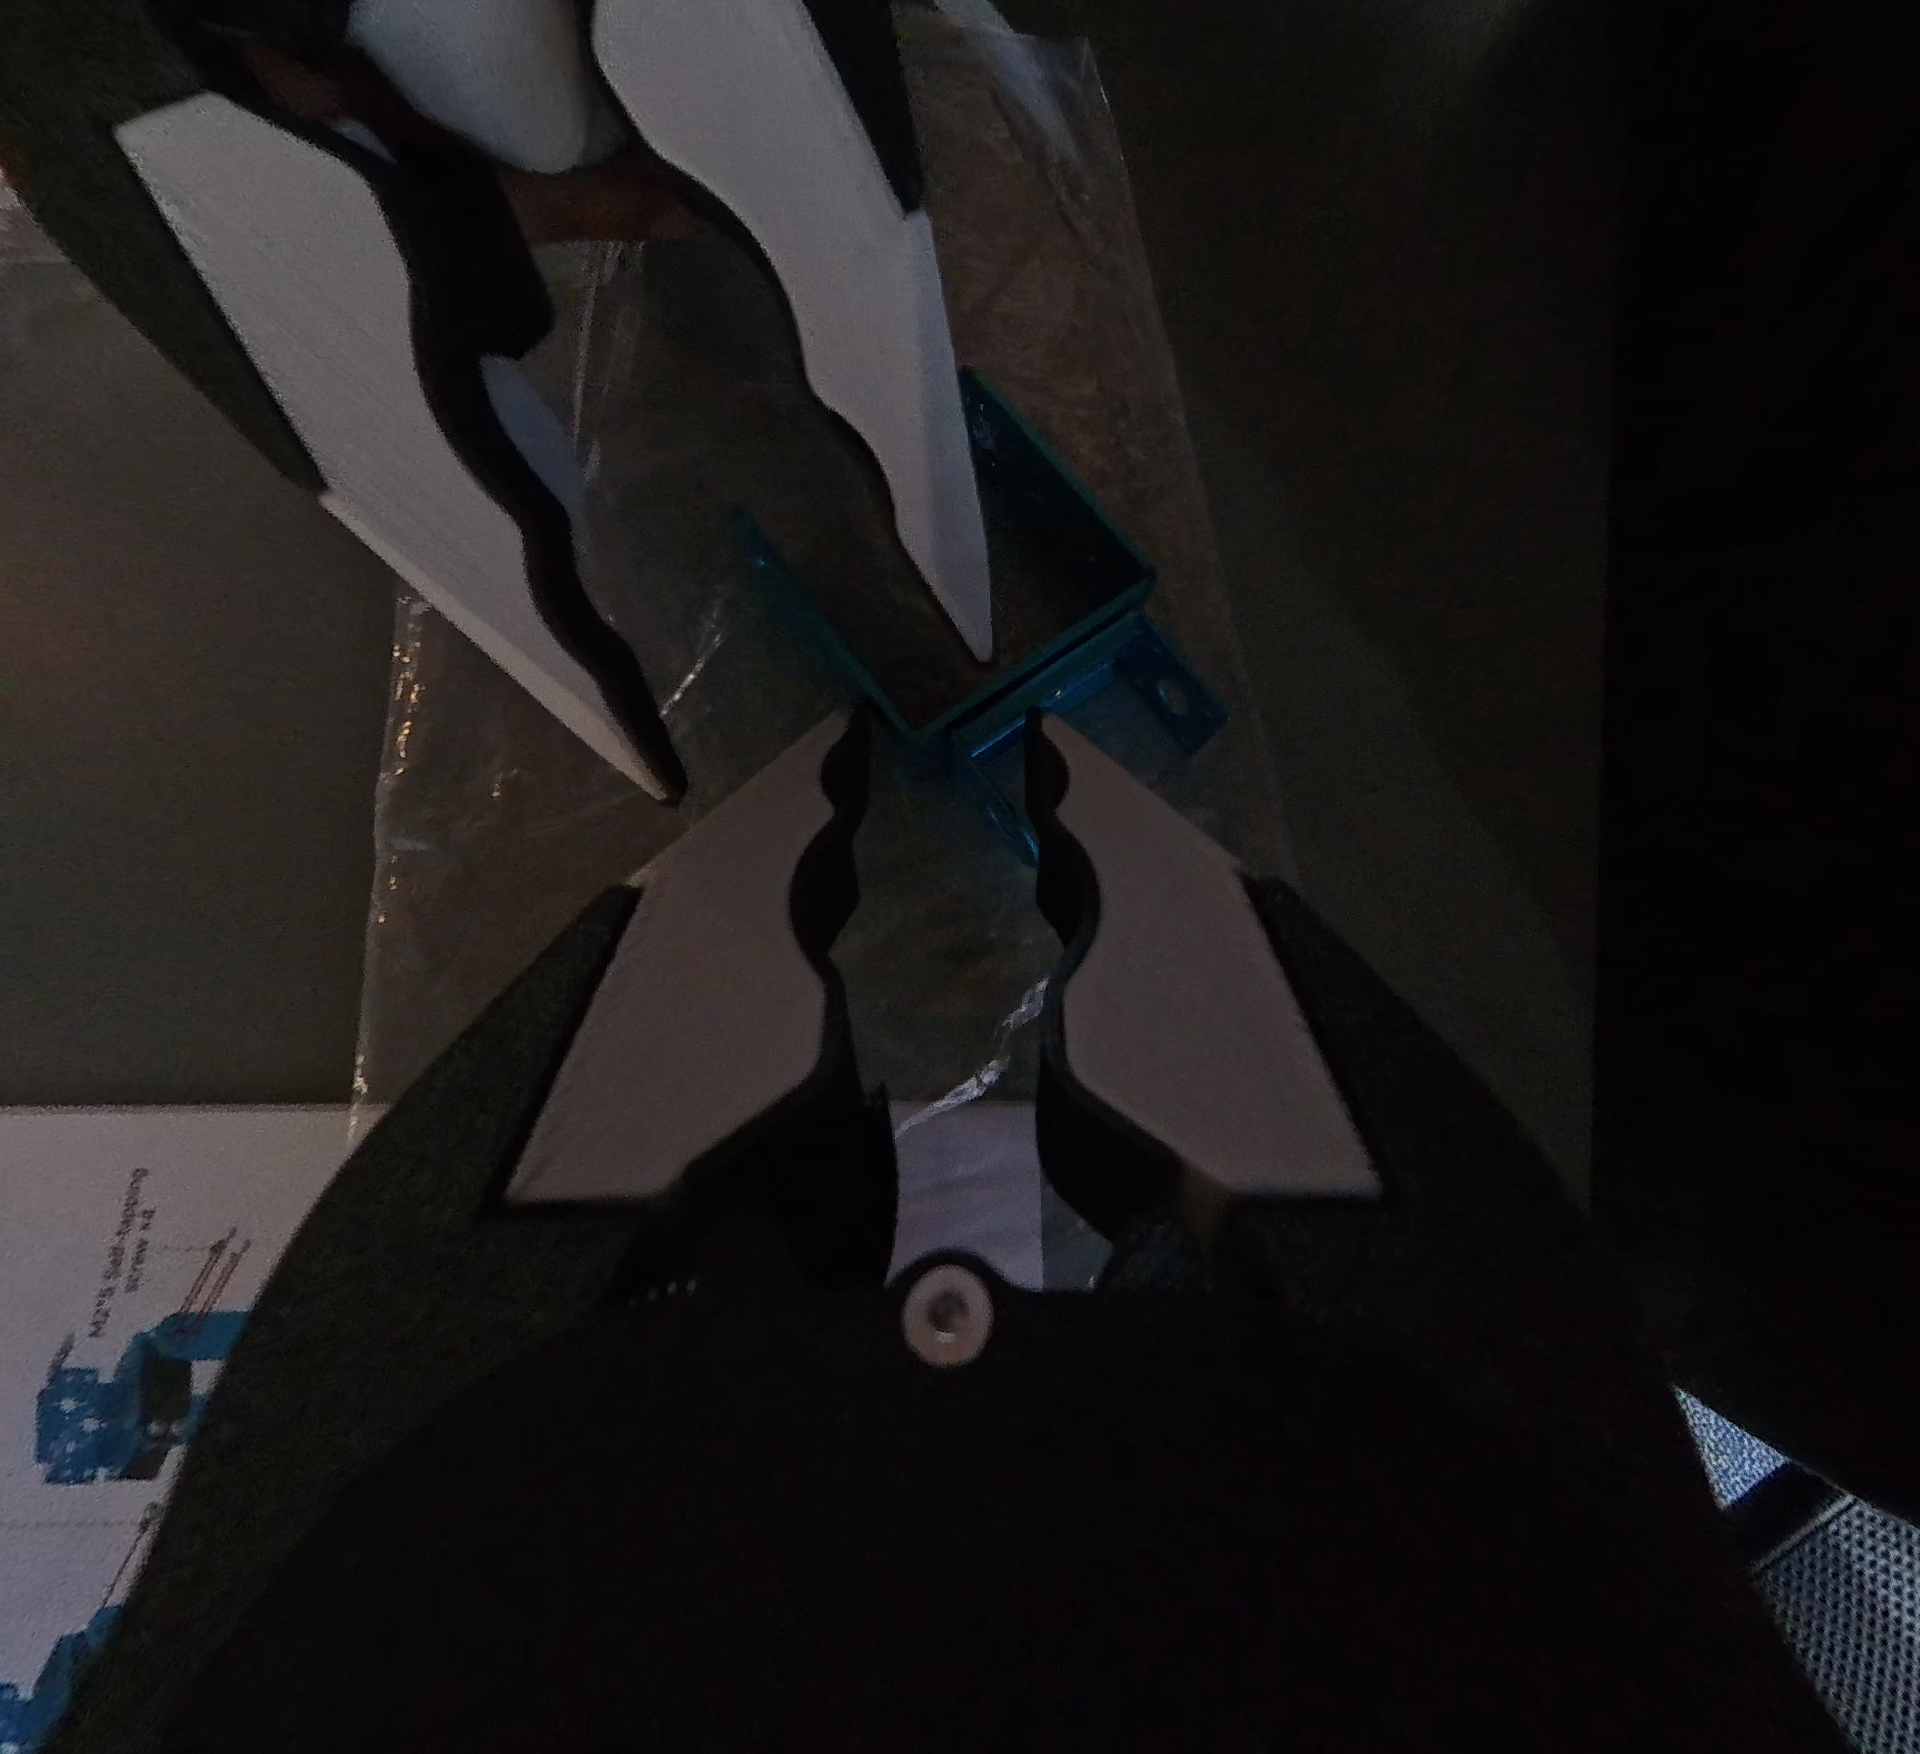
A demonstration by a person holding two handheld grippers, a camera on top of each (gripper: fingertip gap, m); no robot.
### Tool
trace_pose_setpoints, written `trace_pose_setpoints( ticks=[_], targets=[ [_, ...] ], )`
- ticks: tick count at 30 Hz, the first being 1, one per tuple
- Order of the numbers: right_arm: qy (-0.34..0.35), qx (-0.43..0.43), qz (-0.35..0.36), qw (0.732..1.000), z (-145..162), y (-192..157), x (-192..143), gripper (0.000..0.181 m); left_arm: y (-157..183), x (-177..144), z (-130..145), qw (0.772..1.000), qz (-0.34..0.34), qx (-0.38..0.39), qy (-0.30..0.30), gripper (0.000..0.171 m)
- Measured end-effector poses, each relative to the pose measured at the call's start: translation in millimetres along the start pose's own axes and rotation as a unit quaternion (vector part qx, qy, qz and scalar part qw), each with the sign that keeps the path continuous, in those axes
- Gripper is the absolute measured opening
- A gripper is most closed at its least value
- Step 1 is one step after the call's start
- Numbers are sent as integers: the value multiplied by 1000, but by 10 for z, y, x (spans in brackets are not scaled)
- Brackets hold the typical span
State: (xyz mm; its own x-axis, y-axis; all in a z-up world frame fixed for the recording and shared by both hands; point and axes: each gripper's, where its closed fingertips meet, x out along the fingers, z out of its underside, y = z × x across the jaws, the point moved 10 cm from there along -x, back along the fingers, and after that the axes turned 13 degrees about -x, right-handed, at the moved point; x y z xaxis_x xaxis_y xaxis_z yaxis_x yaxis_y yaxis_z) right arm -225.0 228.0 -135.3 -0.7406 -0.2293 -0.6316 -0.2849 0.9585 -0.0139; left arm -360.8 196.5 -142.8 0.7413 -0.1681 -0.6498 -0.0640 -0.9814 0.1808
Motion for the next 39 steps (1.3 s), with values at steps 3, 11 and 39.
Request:
trace_pose_setpoints(
  ticks=[3,11,39],
  targets=[
    [-5,-6,-7,1000,2,-18,7,56,0,2,1,1000,0,1,0,29],
    [-28,-27,5,999,6,-18,-41,58,-3,6,1,1000,-2,1,-1,27],
    [163,184,318,916,-733,-26,-859,67,1563,-171,-588,888,-270,-192,318,63]
  ],
)
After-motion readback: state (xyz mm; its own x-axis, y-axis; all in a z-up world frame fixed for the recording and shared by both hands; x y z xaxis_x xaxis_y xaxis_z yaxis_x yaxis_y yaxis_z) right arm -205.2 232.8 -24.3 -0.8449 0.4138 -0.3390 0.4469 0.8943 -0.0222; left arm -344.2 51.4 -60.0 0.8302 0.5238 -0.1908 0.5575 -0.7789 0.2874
